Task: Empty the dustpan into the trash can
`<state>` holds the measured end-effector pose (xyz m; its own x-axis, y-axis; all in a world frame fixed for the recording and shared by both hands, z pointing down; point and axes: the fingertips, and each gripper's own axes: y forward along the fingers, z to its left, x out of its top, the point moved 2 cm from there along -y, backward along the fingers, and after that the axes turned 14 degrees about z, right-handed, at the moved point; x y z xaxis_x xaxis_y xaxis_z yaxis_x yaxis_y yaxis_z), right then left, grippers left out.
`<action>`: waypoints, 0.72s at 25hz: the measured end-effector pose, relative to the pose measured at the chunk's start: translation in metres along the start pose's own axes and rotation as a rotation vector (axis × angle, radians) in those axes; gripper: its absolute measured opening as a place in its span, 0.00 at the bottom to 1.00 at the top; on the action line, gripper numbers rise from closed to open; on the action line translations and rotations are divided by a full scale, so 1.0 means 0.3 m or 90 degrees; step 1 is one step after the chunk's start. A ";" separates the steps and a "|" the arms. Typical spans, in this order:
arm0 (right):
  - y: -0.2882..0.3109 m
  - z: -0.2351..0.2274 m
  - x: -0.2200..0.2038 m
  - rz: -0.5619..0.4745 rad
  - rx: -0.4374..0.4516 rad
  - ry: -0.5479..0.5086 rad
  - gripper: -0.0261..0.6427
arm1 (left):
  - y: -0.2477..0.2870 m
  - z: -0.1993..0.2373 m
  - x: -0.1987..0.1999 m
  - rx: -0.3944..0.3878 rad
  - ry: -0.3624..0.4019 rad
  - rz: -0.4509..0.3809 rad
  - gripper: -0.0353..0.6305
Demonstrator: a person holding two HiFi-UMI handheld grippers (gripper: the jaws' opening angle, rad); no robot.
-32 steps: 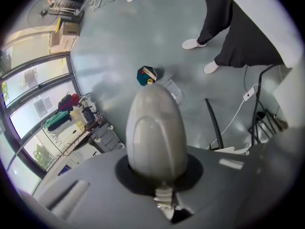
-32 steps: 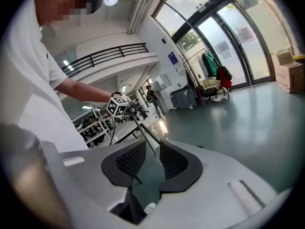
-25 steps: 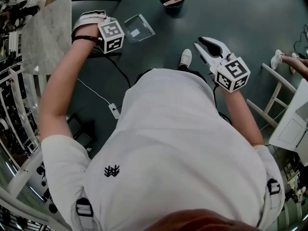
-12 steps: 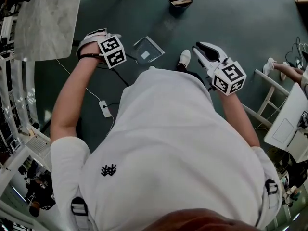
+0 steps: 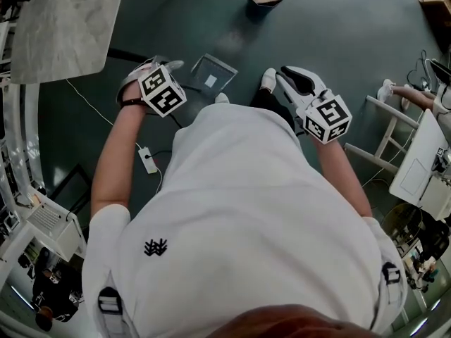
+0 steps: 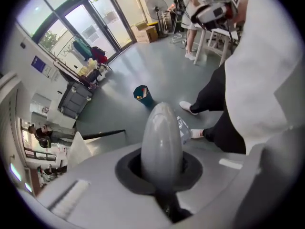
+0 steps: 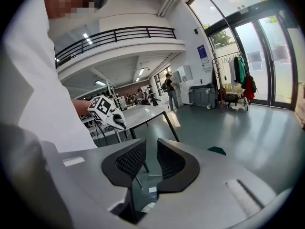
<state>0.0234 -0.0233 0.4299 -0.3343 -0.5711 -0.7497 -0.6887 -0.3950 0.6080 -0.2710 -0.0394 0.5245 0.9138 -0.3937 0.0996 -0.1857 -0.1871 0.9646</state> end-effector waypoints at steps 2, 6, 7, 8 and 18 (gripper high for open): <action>0.006 0.042 -0.009 0.001 -0.003 -0.003 0.14 | -0.013 -0.023 -0.022 -0.010 -0.020 -0.022 0.14; 0.005 0.101 -0.030 0.008 -0.007 -0.002 0.14 | -0.024 -0.068 -0.055 -0.011 -0.029 -0.045 0.14; 0.004 0.112 -0.032 0.008 -0.008 -0.003 0.14 | -0.027 -0.074 -0.063 -0.010 -0.031 -0.050 0.14; 0.003 0.121 -0.032 0.009 -0.010 -0.005 0.14 | -0.030 -0.079 -0.072 -0.010 -0.035 -0.053 0.14; 0.002 0.190 -0.046 0.008 -0.018 -0.007 0.12 | -0.040 -0.126 -0.114 -0.012 -0.055 -0.078 0.14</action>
<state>-0.0090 0.0253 0.4257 -0.3502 -0.5683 -0.7446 -0.6661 -0.4078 0.6245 -0.2864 0.0105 0.5189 0.8947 -0.4450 -0.0395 -0.0676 -0.2224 0.9726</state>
